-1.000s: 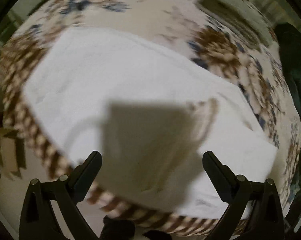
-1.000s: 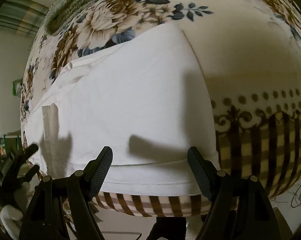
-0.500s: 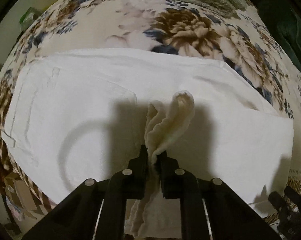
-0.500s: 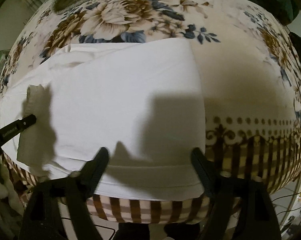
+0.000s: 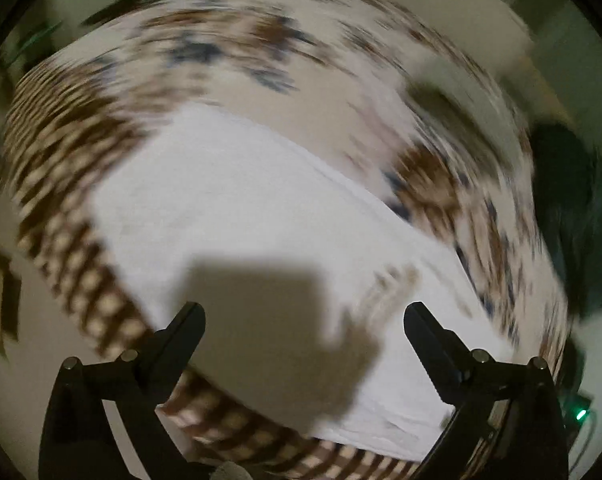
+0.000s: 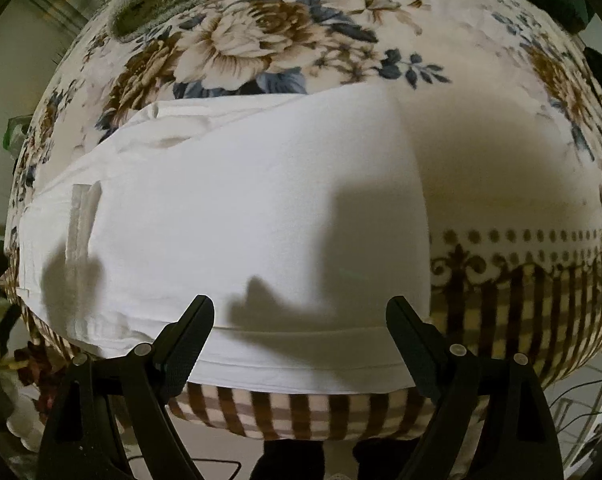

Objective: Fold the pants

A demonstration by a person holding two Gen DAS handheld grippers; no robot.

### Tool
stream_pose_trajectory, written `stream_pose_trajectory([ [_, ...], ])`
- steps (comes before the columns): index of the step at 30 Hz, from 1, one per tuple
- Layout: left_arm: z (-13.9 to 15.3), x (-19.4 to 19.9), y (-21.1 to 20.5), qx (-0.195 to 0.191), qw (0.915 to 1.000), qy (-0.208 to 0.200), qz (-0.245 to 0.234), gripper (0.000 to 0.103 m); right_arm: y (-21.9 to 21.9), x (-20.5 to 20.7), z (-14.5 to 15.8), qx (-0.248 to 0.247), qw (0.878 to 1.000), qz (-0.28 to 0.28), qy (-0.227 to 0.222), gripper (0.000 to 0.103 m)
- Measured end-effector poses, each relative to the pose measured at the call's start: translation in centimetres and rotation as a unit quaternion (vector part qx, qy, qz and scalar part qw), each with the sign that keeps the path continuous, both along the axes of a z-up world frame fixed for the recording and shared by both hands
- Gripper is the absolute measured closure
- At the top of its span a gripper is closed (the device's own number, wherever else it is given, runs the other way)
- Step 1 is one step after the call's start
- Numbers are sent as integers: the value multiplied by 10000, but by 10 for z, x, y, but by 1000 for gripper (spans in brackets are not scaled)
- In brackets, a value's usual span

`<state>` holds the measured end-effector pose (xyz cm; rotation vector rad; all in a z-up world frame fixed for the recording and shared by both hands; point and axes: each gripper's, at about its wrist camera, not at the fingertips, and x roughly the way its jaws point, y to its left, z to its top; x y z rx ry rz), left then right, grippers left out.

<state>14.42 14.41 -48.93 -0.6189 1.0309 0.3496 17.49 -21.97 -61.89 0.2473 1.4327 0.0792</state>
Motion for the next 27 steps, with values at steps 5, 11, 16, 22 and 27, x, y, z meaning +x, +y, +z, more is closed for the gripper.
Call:
stream_pose_trajectory([
  [5, -37, -28, 81, -563, 9880, -32, 1441, 2, 13, 7, -8, 74, 9997, -57, 230, 13],
  [11, -88, -20, 142, -1218, 9721, -267, 1985, 32, 34, 13, -20, -100, 9992, 63, 369, 13],
  [16, -89, -12, 146, -1276, 9738, -592, 1789, 72, 48, 15, -31, -290, 9985, 111, 454, 13],
  [22, -114, -20, 155, -1922, 9574, -780, 2011, 52, 62, 20, -34, -395, 9978, 152, 503, 13],
  [27, -84, -13, 142, -1178, 9761, -806, 1637, 80, 80, 27, -36, -416, 9975, 155, 549, 13],
])
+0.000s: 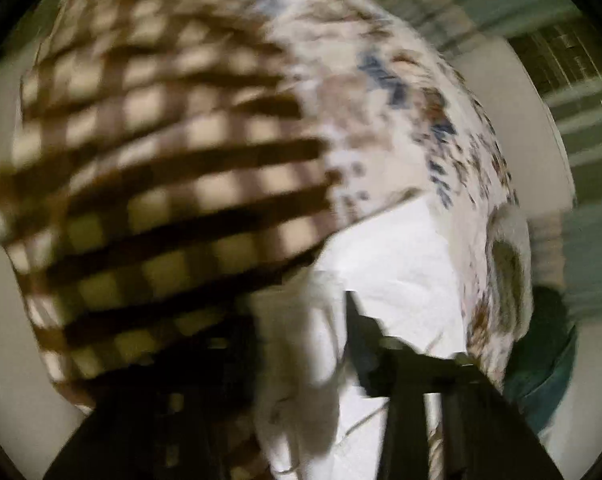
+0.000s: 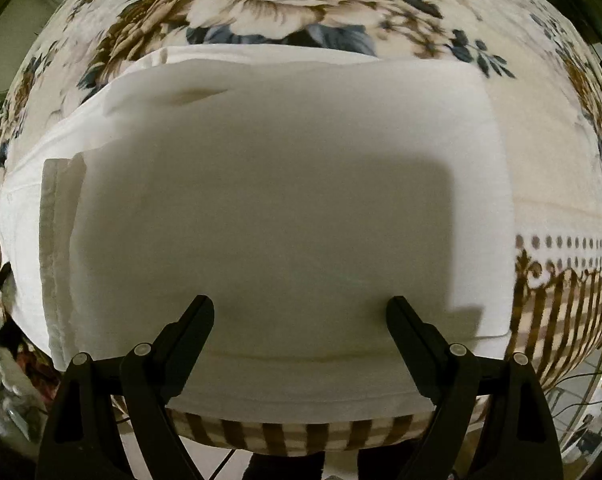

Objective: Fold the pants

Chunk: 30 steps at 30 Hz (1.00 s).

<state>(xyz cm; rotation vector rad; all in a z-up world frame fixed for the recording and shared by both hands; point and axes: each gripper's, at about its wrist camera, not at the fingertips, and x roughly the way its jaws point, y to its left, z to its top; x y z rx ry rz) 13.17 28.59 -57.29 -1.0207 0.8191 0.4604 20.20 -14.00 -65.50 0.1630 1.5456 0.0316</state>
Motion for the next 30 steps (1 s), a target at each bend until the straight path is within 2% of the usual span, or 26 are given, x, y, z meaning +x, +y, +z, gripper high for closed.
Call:
stream_pose_trajectory([
  [5, 63, -7, -31, 946, 9941, -350, -394, 84, 4, 3, 3, 155, 9998, -110, -34, 13],
  [10, 132, -4, -81, 1703, 9796, -655, -838, 84, -3, -1, 10, 522, 9985, -159, -74, 13],
  [11, 150, -2, -99, 1873, 9747, -729, -978, 85, -7, -1, 11, 616, 9979, -170, -83, 13],
  [15, 192, 11, -167, 2189, 9588, -1013, -1500, 85, -30, -3, 26, 913, 9955, -215, -169, 13],
  [18, 208, 17, -236, 2176, 9475, -1139, -2048, 85, -66, -8, 36, 1023, 9939, -357, -215, 13],
  [23, 187, 29, -356, 1759, 9348, -1142, -2867, 87, -158, -18, 34, 951, 9926, -744, -103, 13],
  [25, 165, 34, -404, 1663, 9264, -1032, -3217, 87, -199, -25, 27, 810, 9925, -913, -48, 13],
  [27, 135, 40, -449, 1655, 9142, -815, -3610, 87, -233, -32, 20, 679, 9922, -1048, 13, 13],
  [30, 92, 49, -487, 1499, 9045, -322, -3981, 88, -288, -47, 9, 561, 9896, -1320, 106, 13],
])
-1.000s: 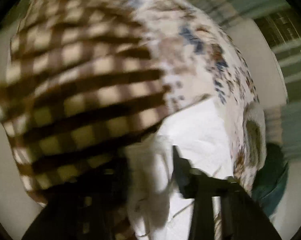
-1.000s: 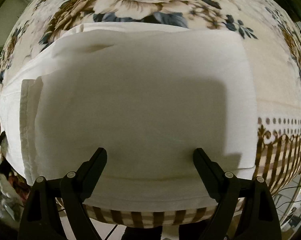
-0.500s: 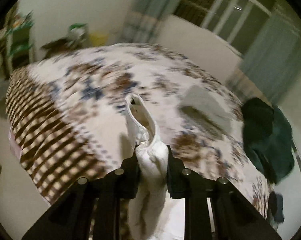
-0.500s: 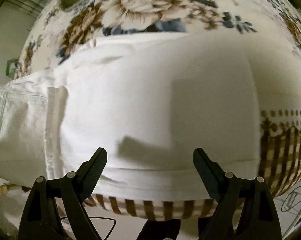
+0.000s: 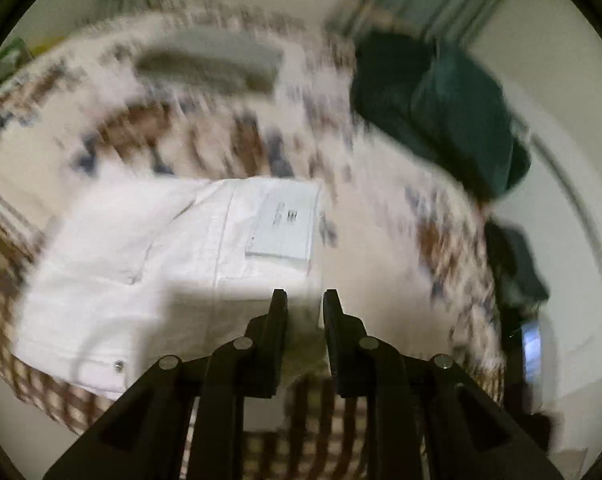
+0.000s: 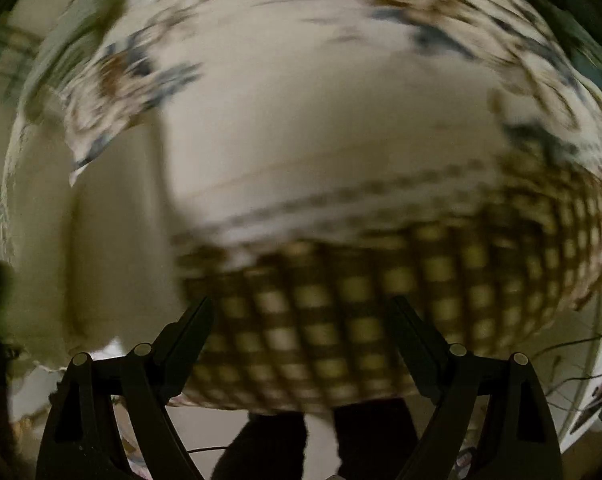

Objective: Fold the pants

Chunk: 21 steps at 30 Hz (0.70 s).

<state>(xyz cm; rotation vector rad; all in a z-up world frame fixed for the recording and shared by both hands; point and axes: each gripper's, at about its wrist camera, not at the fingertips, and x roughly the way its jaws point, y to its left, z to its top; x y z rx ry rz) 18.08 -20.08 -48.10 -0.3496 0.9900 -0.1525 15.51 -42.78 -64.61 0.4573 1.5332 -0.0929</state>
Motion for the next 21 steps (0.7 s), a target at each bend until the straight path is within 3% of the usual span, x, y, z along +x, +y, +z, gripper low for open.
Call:
stream_pose_trajectory([
  [2, -13, 2, -18, 136, 9989, 400, -187, 87, -25, -5, -5, 31, 9999, -156, 28, 13],
  [5, -6, 3, -21, 294, 9971, 670, -228, 84, -54, -10, -10, 314, 9990, -310, -24, 13],
  [8, 9, 5, -7, 1015, 9917, 786, -69, 51, -56, -3, -11, 990, 9942, -357, -237, 13],
  [9, 13, 7, 5, 1187, 9897, 796, 45, 24, -54, 1, -11, 1204, 9916, -347, -308, 13],
  [10, 15, 9, 16, 1377, 9870, 807, 169, 13, -45, 9, -12, 1441, 9882, -326, -391, 13],
  [12, 14, 13, 43, 1801, 9797, 787, 396, 13, -20, 24, -13, 1791, 9822, -213, -520, 13],
  [15, -5, 21, 75, 2414, 9622, 1108, 611, 13, 26, 53, -24, 2173, 9746, 36, -546, 13],
  [19, -22, 25, 102, 2760, 9480, 1380, 774, 13, 78, 86, -58, 2424, 9696, 147, -301, 13],
  [20, -24, 26, 107, 2812, 9453, 1439, 813, 13, 85, 89, -59, 2421, 9695, 180, -329, 15],
  [21, -25, 26, 111, 2818, 9443, 1476, 847, 13, 90, 89, -57, 2404, 9694, 199, -449, 32],
])
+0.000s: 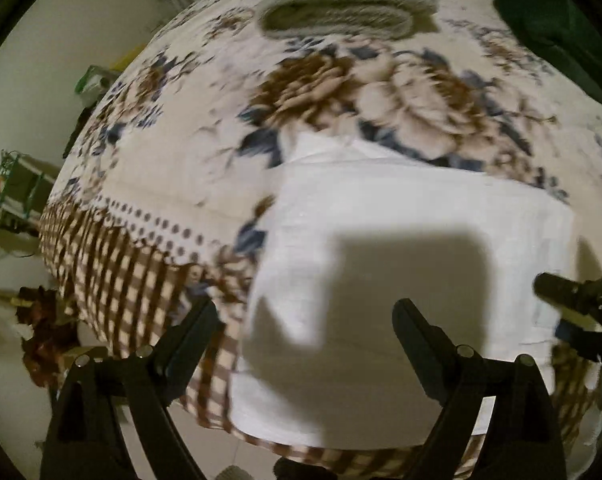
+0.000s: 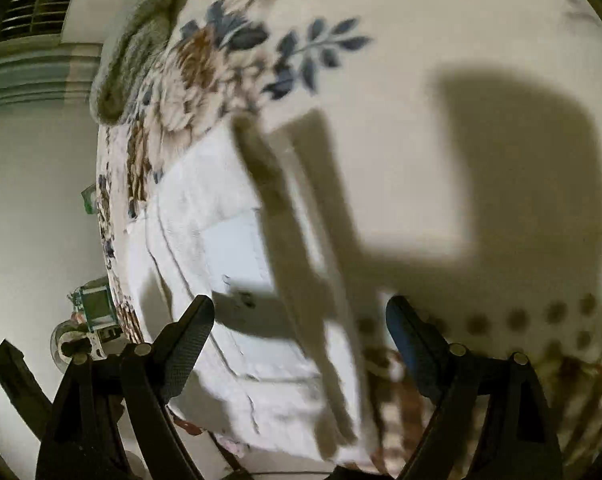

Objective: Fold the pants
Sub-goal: 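Grasp the labelled waistband edge of the white pants with the right gripper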

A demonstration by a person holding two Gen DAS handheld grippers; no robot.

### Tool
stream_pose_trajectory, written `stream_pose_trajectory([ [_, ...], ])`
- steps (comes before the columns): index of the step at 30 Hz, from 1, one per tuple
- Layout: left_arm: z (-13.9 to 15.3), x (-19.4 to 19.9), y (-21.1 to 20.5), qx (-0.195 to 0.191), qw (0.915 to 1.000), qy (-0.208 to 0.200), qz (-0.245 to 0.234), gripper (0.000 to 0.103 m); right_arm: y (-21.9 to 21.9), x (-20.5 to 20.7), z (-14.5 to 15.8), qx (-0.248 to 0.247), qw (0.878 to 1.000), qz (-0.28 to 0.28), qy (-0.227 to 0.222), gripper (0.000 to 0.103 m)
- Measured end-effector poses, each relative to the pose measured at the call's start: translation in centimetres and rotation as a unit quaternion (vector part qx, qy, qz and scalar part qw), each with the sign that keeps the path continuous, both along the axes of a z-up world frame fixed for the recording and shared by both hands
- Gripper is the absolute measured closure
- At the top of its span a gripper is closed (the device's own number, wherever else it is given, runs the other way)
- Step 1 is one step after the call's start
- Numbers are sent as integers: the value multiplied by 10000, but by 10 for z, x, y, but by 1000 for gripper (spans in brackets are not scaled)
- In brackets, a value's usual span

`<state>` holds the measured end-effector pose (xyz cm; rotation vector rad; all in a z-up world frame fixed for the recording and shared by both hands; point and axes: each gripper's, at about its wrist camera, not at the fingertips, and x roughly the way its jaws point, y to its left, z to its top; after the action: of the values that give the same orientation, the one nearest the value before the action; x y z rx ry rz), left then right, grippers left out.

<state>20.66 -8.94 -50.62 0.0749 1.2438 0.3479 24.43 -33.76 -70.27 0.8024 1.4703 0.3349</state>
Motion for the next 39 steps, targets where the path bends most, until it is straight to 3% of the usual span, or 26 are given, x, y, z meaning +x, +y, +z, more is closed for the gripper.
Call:
stream_pose_trajectory([
  [3, 0, -1, 8, 42, 10000, -6, 70, 13, 13, -5, 19, -444, 9978, 108, -486, 67],
  [6, 1, -1, 7, 93, 9999, 10, 62, 13, 25, -14, 36, -771, 9938, 148, -785, 81],
  [11, 9, -2, 3, -42, 10000, -16, 61, 13, 11, -28, 61, -607, 9952, -189, -737, 87],
  [16, 16, 2, 6, -250, 9996, -86, 63, 13, -38, -60, 78, -358, 9967, -441, -588, 89],
  [19, 6, 11, 9, -359, 9994, 17, 26, 13, -58, -73, 67, -312, 9983, -347, -357, 88],
  [21, -6, 18, 9, -290, 9995, 143, -26, 13, -67, -73, 43, 74, 9992, -392, 76, 74],
  [25, -13, 20, 9, -212, 9996, 196, -77, 13, -75, -66, 25, 362, 9976, -554, 211, 73],
  [26, -12, 20, 9, -223, 9996, 164, -78, 13, -73, -65, 23, 345, 9978, -538, 198, 73],
  [29, -9, 17, 10, -218, 9996, 169, -16, 13, -68, -69, 32, 82, 9985, -546, 2, 86],
  [33, 4, 15, 16, -358, 9993, 100, 95, 13, -66, -84, 67, -156, 9977, -586, -304, 94],
  [39, 23, 27, 14, -396, 9991, -62, -111, 13, -102, -114, 106, -409, 9931, -967, -525, 95],
])
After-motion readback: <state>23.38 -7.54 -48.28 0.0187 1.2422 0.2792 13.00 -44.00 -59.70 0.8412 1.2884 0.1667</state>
